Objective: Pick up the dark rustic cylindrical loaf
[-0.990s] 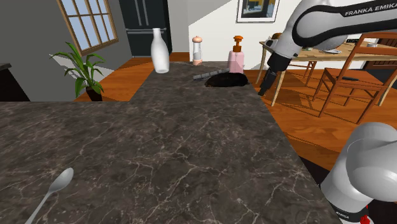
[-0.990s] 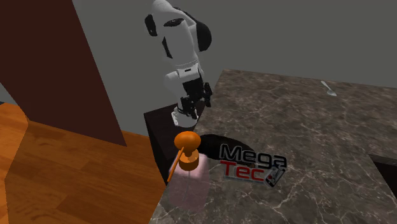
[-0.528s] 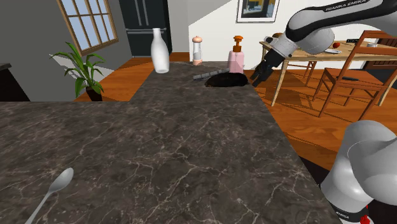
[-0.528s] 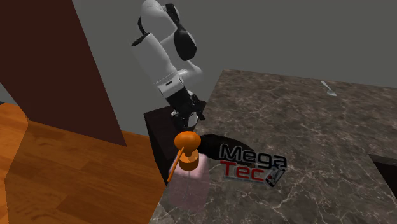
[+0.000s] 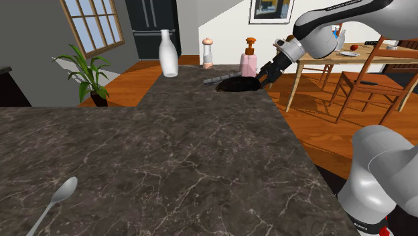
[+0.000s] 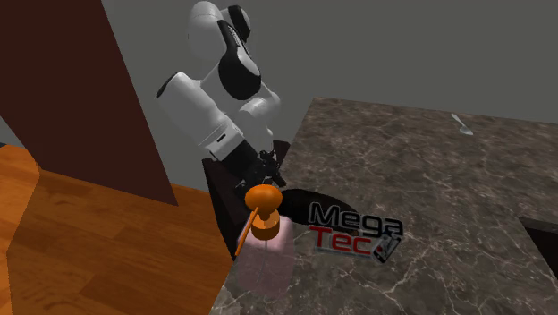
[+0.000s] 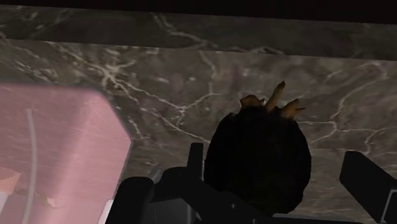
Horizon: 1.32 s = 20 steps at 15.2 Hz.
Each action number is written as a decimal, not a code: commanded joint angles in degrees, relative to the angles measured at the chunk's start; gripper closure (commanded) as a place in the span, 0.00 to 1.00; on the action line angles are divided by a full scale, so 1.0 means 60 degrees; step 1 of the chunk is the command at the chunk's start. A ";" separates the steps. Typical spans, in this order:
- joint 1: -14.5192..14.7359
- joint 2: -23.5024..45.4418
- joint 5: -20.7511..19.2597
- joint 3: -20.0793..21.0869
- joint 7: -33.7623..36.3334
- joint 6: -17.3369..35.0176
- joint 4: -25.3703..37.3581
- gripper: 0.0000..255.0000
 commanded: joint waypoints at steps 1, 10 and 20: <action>0.0255 0.0132 0.0179 -0.0304 -0.0276 0.0155 -0.0053 0.00; 0.0524 0.0248 0.0382 -0.0664 -0.0636 0.0458 -0.0294 1.00; 0.0226 0.0118 0.0155 -0.0264 -0.0235 0.0117 -0.0021 1.00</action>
